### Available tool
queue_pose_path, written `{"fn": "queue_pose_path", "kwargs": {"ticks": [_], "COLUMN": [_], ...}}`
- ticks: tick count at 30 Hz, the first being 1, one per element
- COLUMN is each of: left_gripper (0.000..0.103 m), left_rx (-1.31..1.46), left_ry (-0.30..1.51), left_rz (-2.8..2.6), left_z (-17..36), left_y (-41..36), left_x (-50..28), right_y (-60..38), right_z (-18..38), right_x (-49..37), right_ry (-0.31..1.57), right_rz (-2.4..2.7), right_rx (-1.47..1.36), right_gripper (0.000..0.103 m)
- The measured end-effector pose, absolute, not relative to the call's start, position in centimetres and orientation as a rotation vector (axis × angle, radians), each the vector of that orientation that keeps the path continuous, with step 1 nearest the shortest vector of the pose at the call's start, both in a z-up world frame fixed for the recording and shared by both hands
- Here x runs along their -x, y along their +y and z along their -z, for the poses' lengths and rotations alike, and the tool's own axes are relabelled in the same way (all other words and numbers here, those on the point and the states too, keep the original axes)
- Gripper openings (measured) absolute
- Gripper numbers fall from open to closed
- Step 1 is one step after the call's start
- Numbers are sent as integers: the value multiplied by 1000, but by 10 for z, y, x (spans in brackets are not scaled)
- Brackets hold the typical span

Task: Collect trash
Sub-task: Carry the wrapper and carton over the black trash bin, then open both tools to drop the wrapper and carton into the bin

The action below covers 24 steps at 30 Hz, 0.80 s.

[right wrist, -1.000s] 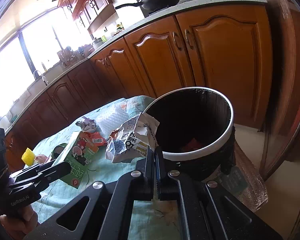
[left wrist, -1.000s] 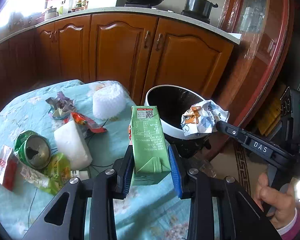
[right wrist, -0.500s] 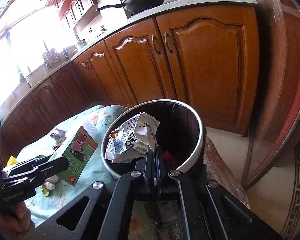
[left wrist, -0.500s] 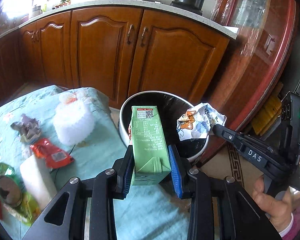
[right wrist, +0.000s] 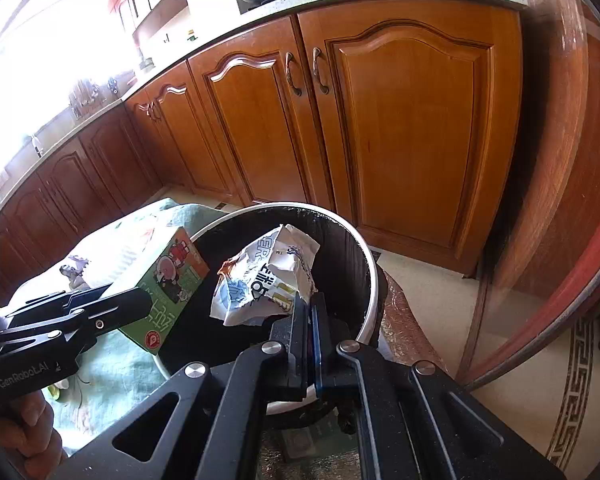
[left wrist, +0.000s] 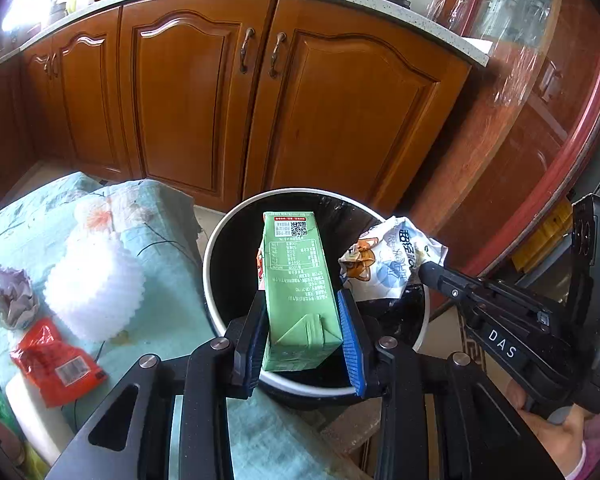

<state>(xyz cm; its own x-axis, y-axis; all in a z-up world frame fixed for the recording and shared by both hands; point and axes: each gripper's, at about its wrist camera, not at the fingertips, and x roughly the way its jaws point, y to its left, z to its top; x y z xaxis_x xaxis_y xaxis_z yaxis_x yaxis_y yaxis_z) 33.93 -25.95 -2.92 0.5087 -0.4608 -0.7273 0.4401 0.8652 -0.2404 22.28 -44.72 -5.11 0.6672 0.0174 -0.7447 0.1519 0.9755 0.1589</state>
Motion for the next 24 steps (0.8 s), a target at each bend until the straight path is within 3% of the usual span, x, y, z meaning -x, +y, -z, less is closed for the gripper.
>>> {"fn": "queue_pose_path", "kwargs": {"ticks": [4, 6, 8, 12, 17, 24], "left_gripper": [38, 55, 59, 67, 70, 72], "left_rx": [14, 13, 28, 55, 121, 191], "left_ry": [898, 896, 886, 852, 817, 806], "left_rz": [536, 520, 519, 512, 479, 406], "left_z": [34, 35, 34, 31, 31, 35], "left_y": [-267, -266, -262, -244, -206, -153], "left_x": [-346, -346, -340, -323, -289, -240], "right_y": [-448, -449, -451, -450, -437, -402], "right_z": [56, 59, 59, 56, 55, 56], "right_x": [-231, -233, -232, -221, -202, -180], "right_ry": [858, 865, 862, 830, 802, 785], "right_rz": [77, 80, 73, 68, 36, -35], "right_rx": [-204, -209, -233, -266, -320, -375], "right_gripper": [7, 14, 38, 49, 67, 76]}}
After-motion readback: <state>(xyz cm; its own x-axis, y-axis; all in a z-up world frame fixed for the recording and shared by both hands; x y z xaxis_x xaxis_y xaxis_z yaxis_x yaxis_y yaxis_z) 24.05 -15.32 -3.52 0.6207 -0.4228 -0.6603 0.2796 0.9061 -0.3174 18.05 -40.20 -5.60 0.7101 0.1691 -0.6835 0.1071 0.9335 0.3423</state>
